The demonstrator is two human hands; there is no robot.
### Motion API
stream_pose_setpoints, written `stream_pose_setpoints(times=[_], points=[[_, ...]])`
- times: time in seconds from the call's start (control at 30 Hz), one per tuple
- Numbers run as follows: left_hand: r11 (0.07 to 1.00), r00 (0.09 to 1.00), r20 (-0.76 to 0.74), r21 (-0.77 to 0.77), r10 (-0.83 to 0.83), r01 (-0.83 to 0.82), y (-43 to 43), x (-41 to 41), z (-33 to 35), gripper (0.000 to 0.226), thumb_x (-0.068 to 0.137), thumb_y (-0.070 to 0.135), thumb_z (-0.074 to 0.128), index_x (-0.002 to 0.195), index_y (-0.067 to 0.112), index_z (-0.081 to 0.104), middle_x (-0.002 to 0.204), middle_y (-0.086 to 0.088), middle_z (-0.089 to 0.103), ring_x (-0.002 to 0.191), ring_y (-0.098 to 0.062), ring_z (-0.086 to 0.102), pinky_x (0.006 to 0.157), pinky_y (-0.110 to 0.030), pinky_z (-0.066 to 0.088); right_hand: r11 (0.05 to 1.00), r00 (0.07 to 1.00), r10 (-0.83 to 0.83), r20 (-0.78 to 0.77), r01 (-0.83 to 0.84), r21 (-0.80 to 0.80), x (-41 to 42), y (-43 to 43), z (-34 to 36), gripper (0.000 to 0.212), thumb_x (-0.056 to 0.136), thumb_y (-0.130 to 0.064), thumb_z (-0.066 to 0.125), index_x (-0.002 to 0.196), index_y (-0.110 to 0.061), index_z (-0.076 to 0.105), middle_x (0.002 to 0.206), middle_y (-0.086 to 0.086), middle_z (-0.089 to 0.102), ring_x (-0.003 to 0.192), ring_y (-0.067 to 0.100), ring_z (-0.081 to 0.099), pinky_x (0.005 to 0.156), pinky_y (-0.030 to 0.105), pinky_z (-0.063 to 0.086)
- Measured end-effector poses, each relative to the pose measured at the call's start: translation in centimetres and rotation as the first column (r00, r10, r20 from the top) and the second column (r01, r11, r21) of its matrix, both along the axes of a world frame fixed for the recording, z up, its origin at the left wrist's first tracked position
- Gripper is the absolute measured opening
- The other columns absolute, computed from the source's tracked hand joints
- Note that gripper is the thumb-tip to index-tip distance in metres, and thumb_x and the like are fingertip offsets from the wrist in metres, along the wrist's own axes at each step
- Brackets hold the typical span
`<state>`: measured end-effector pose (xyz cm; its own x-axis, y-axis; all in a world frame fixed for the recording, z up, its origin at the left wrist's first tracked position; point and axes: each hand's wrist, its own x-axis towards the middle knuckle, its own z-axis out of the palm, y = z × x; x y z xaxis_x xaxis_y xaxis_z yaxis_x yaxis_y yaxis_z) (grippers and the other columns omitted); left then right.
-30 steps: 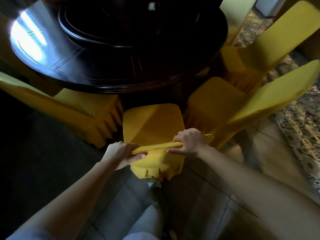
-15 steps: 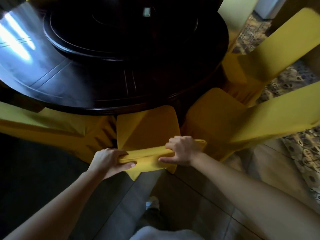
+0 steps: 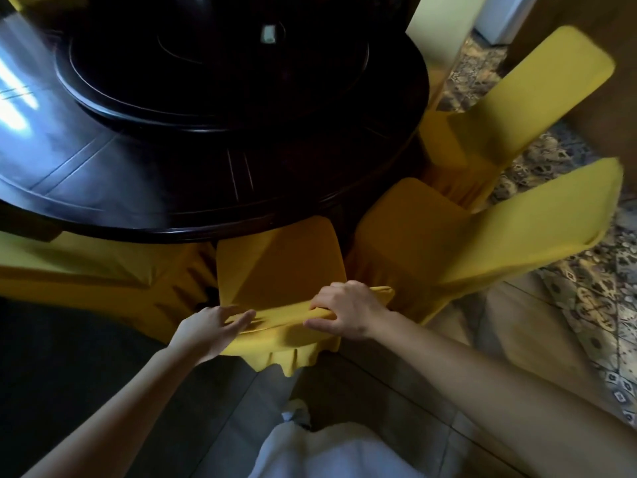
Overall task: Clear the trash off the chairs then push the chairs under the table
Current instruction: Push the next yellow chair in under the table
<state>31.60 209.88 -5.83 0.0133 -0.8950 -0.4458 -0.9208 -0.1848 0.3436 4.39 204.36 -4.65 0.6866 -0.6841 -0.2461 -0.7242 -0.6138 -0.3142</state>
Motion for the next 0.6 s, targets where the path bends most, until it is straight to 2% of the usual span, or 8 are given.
stream_pose_setpoints(times=[0.07,0.13,0.17,0.23,0.3,0.4,0.47,0.6], points=[[0.998,0.998,-0.035,0.029,-0.056,0.057,-0.4,-1.3,0.3,0.069,0.081,0.071,0.025,0.14,0.038,0.035,0.146,0.001,0.043,0.125,-0.02,0.048,0.09,-0.034,0.046,0.999,1.0,-0.022,0.021,0.021,0.032,-0.4,0.0,0.2,0.058,0.093,-0.063,0.03,0.119,-0.021,0.06,0.117,0.0,0.062,0.105,0.017,0.055,0.092,0.04,0.041],[0.992,0.991,-0.034,-0.003,-0.127,0.127,-1.7,-3.4,0.6,0.069,0.083,0.067,0.024,0.145,0.037,0.022,0.155,0.004,0.026,0.138,-0.02,0.032,0.11,-0.042,0.032,0.997,0.997,-0.072,0.022,0.071,0.037,-1.2,0.2,0.3,0.054,0.096,-0.057,0.028,0.121,-0.021,0.059,0.118,0.0,0.061,0.107,0.018,0.054,0.094,0.042,0.038],[0.982,0.983,-0.025,-0.04,-0.183,0.182,-2.5,-4.7,0.5,0.067,0.086,0.065,0.025,0.146,0.037,0.017,0.157,0.006,0.02,0.142,-0.018,0.023,0.115,-0.043,0.023,0.994,0.994,-0.104,0.018,0.103,0.029,-1.8,0.4,0.4,0.053,0.097,-0.056,0.028,0.122,-0.021,0.058,0.118,0.0,0.061,0.108,0.018,0.053,0.095,0.042,0.038],[0.955,0.959,-0.014,-0.097,-0.283,0.281,-3.9,-8.0,0.8,0.064,0.091,0.06,0.028,0.147,0.036,0.011,0.158,0.007,0.011,0.145,-0.014,0.009,0.117,-0.042,0.009,0.986,0.986,-0.167,0.016,0.167,0.006,-3.2,0.9,0.4,0.05,0.098,-0.053,0.028,0.124,-0.021,0.055,0.12,0.0,0.059,0.111,0.019,0.051,0.097,0.042,0.036],[0.92,0.928,-0.027,-0.145,-0.371,0.363,-5.2,-11.4,1.1,0.066,0.092,0.058,0.031,0.148,0.034,0.007,0.159,0.005,0.005,0.146,-0.014,0.001,0.118,-0.041,0.003,0.975,0.975,-0.22,0.022,0.22,-0.002,-5.0,1.4,0.2,0.045,0.098,-0.05,0.031,0.128,-0.022,0.051,0.125,0.0,0.056,0.117,0.018,0.048,0.101,0.043,0.035],[0.86,0.876,0.006,-0.192,-0.482,0.474,-7.2,-17.0,1.9,0.072,0.089,0.061,0.03,0.148,0.032,0.002,0.159,0.004,0.0,0.146,-0.016,-0.004,0.119,-0.044,0.001,0.948,0.946,-0.318,0.058,0.316,0.042,-8.6,1.9,0.1,0.045,0.096,-0.049,0.032,0.131,-0.024,0.045,0.13,0.0,0.053,0.123,0.02,0.045,0.101,0.046,0.037],[0.839,0.86,0.005,-0.217,-0.511,0.5,-8.0,-20.9,2.7,0.078,0.083,0.067,0.023,0.149,0.031,0.002,0.159,0.003,-0.001,0.146,-0.018,-0.006,0.119,-0.046,0.001,0.916,0.914,-0.4,0.068,0.395,0.076,-11.8,2.1,0.0,0.049,0.095,-0.054,0.029,0.136,-0.029,0.04,0.136,-0.001,0.05,0.126,0.02,0.043,0.103,0.046,0.036],[0.813,0.834,-0.014,-0.234,-0.552,0.534,-8.6,-28.5,3.9,0.082,0.077,0.068,0.013,0.149,0.031,-0.001,0.159,0.003,-0.008,0.144,-0.017,-0.014,0.118,-0.046,-0.005,0.842,0.844,-0.537,-0.003,0.536,0.064,-20.0,3.0,-0.1,0.059,0.094,-0.06,0.022,0.146,-0.031,0.027,0.155,-0.003,0.028,0.14,0.02,0.026,0.111,0.045,0.023]])
